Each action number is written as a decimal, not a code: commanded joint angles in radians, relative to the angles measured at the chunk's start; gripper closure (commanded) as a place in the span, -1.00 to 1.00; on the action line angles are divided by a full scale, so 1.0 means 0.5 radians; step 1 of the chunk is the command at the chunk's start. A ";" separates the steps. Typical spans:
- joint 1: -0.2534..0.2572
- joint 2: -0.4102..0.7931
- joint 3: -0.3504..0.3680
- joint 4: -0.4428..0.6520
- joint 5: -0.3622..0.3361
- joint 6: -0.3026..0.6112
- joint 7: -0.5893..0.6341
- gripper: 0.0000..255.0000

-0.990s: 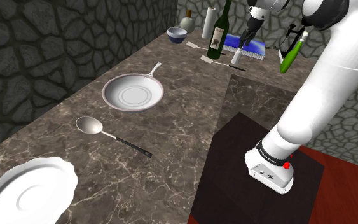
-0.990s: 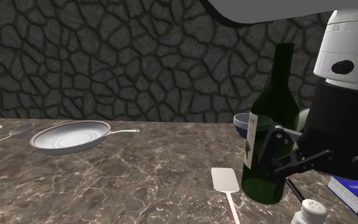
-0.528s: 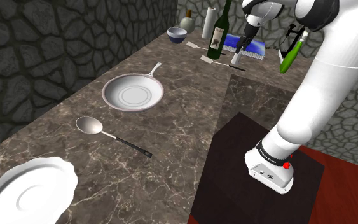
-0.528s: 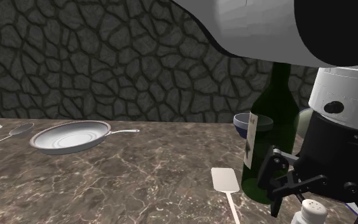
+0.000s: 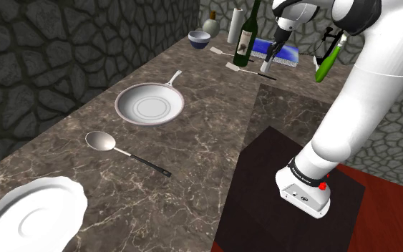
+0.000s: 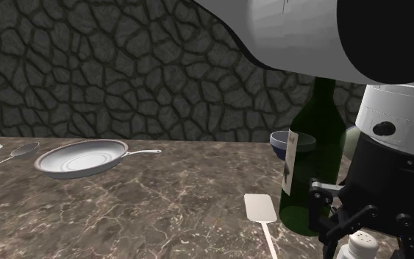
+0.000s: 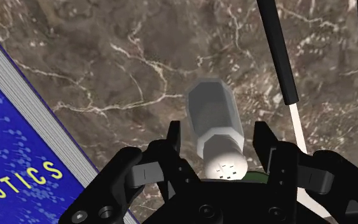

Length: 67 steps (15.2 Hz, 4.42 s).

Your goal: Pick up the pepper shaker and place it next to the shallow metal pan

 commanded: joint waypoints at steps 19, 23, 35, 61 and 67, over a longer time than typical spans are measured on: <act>0.009 -0.072 -0.017 0.193 -0.069 -0.243 0.062 1.00; 0.007 -0.086 -0.022 0.284 -0.084 -0.345 0.080 1.00; -0.016 -0.076 -0.034 0.618 -0.089 -0.669 0.109 1.00; 0.384 -1.086 0.535 -0.173 -0.611 -0.678 1.152 1.00; 0.455 -1.264 0.772 -0.360 -0.604 -0.670 1.468 1.00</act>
